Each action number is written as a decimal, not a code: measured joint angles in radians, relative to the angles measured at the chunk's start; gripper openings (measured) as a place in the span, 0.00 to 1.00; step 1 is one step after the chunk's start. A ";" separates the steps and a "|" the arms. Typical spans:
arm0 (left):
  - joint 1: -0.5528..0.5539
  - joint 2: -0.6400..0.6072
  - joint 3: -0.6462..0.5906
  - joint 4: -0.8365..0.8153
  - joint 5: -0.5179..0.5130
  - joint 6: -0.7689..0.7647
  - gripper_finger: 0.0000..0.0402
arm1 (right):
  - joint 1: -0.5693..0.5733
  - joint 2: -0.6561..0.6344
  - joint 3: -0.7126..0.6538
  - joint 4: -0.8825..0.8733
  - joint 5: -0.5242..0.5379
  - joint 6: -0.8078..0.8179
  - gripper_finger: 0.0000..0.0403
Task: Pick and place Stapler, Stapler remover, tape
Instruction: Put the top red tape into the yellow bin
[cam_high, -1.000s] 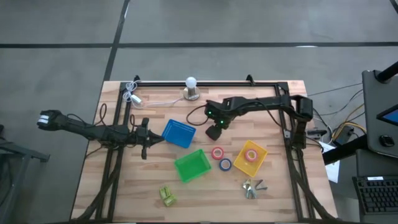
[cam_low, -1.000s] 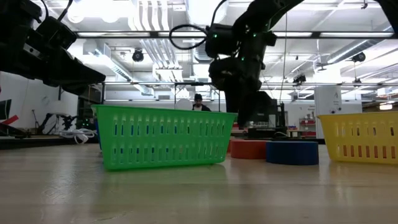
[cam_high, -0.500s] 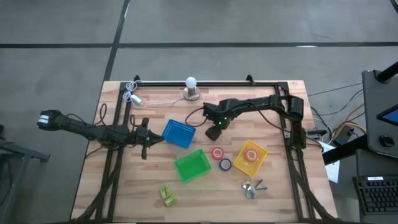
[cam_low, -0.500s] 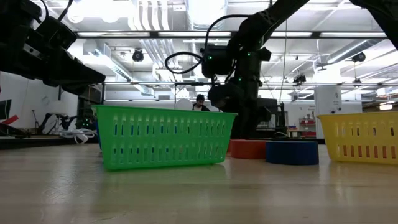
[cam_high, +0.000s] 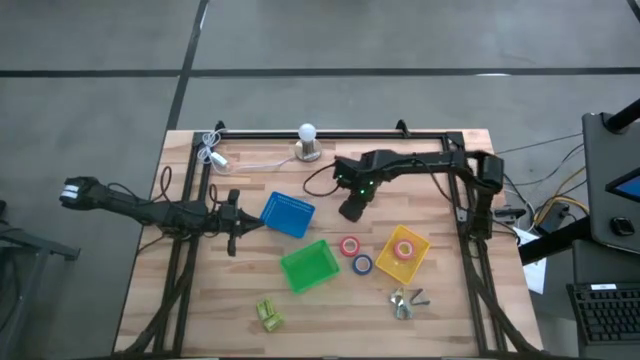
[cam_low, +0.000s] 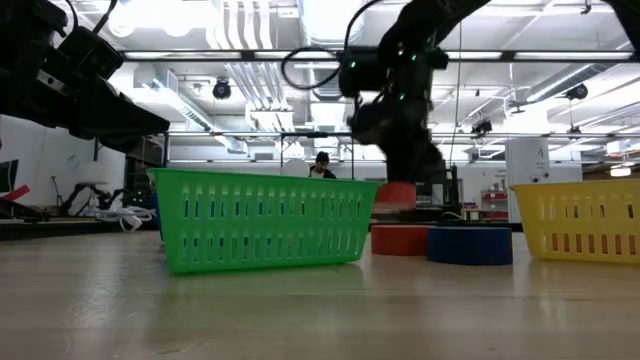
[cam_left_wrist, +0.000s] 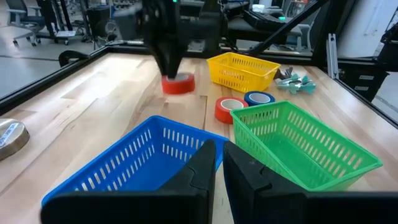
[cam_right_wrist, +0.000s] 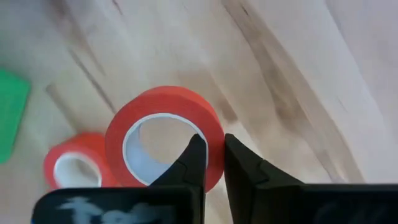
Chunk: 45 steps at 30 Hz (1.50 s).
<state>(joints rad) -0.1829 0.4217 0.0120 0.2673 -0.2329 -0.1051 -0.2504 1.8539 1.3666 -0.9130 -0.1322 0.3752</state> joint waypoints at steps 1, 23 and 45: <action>0.000 0.000 0.000 0.000 0.000 0.000 0.09 | 0.000 -0.025 0.000 -0.031 0.001 0.001 0.08; 0.000 0.000 0.000 -0.008 0.000 0.000 0.09 | 0.377 -0.499 -0.242 -0.206 0.020 0.278 0.10; 0.000 0.000 0.000 -0.017 0.000 0.000 0.09 | 0.502 -0.423 -0.488 0.035 -0.036 0.577 0.12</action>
<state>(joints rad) -0.1829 0.4217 0.0120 0.2501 -0.2329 -0.1051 0.2516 1.4309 0.8788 -0.8785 -0.1686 0.9527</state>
